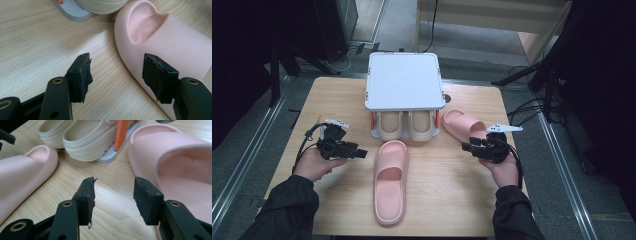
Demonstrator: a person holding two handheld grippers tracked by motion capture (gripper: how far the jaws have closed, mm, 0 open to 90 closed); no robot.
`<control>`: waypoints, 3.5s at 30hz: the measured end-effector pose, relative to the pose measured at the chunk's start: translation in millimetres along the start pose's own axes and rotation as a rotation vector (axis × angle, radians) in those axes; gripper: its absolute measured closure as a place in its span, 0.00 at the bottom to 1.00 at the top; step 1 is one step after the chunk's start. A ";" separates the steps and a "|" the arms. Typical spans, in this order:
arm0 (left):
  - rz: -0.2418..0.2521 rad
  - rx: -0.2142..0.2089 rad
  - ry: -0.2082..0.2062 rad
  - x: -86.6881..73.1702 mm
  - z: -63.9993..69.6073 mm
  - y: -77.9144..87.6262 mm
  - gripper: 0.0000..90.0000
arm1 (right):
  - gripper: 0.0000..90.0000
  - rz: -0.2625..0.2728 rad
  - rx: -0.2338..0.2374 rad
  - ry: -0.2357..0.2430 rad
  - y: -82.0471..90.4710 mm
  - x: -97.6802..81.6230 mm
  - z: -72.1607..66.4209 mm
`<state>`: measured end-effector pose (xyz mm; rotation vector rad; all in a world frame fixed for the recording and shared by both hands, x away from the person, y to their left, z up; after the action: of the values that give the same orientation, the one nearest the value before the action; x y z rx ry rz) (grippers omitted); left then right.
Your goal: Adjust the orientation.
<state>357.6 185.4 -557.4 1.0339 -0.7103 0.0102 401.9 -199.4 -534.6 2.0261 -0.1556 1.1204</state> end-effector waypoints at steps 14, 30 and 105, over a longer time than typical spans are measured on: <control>0.010 0.026 0.014 -14.9 -4.3 10.3 0.43 | 0.58 -0.026 -0.058 -0.058 -5.1 0.2 41.5; 0.026 0.076 0.085 -46.4 -17.2 32.2 0.43 | 0.77 -0.076 -0.057 -0.066 -37.5 17.7 50.5; 0.002 -0.024 -0.176 3.7 37.9 -4.3 0.80 | 0.89 -0.219 0.062 0.021 -26.3 -41.0 -122.4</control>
<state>341.6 152.1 -547.0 1.0191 -0.8690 -0.0887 308.4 -107.2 -545.6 2.0293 0.1108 1.0188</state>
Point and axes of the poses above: each handheld gripper's, and its own axes: y roughly backward along the jaws, x roughly out of its top, z roughly to its right, the point moved 9 cm from there along -y, roughly forward along the jaws, and after that the axes turned 4 degrees about x, right-handed, at the moved point
